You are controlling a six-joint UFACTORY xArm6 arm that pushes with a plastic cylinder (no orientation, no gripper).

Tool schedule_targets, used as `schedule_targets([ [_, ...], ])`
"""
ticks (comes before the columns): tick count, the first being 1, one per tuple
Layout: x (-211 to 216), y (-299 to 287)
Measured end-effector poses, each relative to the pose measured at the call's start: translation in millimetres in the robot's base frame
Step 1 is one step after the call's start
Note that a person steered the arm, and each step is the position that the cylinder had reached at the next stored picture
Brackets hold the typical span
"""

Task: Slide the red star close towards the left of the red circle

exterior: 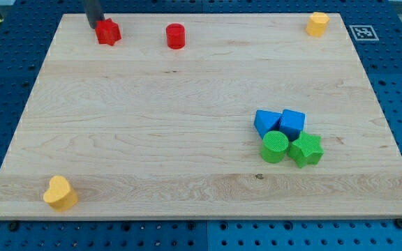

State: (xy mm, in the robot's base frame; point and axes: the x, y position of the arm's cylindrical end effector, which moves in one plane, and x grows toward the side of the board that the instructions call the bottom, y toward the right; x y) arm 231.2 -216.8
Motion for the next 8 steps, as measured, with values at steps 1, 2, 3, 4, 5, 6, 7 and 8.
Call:
schedule_targets([
  [1, 12, 1],
  [2, 20, 6],
  [3, 35, -22],
  [4, 56, -31],
  [5, 75, -23],
  [6, 76, -5],
  [7, 67, 2],
  [8, 53, 15],
])
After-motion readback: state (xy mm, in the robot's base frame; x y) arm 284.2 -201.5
